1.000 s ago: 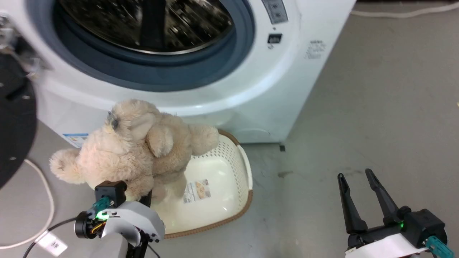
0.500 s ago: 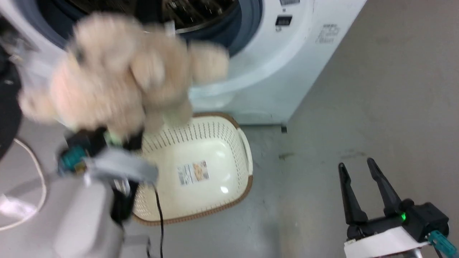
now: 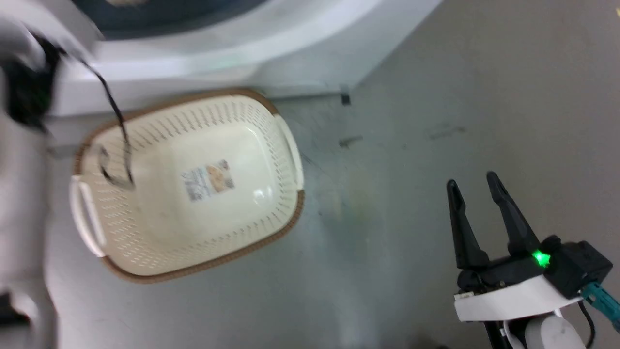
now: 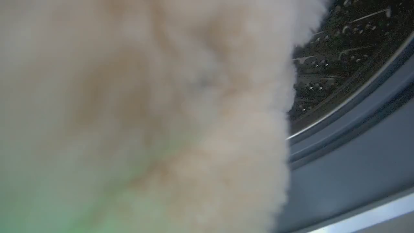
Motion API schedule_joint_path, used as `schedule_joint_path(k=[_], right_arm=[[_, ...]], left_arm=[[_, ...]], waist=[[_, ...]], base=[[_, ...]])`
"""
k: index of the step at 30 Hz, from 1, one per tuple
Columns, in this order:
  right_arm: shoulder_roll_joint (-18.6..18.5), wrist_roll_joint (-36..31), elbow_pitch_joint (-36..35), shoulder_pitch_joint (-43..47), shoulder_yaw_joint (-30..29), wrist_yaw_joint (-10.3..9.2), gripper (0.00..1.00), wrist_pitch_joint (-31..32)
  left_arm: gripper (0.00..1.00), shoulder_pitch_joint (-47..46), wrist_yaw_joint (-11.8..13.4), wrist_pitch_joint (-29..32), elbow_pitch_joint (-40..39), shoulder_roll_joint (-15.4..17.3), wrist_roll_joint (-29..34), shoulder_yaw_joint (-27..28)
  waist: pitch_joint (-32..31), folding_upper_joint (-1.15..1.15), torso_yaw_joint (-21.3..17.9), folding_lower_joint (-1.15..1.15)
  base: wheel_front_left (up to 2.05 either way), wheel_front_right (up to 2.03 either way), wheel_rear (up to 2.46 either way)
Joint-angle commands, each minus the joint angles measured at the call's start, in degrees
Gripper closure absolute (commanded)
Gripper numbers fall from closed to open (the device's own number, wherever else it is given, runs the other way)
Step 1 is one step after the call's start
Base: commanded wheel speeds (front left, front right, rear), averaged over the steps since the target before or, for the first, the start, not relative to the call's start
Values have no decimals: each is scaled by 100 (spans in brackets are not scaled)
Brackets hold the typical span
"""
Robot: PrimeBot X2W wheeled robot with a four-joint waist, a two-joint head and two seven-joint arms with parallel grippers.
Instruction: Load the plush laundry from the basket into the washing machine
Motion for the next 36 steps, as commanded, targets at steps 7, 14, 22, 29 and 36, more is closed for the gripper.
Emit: schedule_joint_path(k=[7,14,22,29,36], right_arm=[[10,201,-89,-300,186,5,0,-25],[10,341,-92,-471,329,5,0,-25],[10,377,-57,-581,303,5,0,-25],[10,215,-1,-578,122,5,0,-25],[10,-226,147,-329,-139,5,0,-25]], left_arm=[[100,-1831,38,431,868,390,322,-170],[100,-2943,166,754,2083,547,548,-326],[79,-3297,143,437,2971,548,796,-678],[0,-3110,125,-151,3375,348,711,-732],[0,-2147,14,-1395,3816,-68,438,-797]], waist=[[869,0,-568,-2],[1186,0,-753,-2],[1248,0,-691,-2],[892,0,-466,-2],[-270,0,54,-2]], base=[[0,0,0],[0,0,0],[0,0,0],[0,0,0],[0,0,0]])
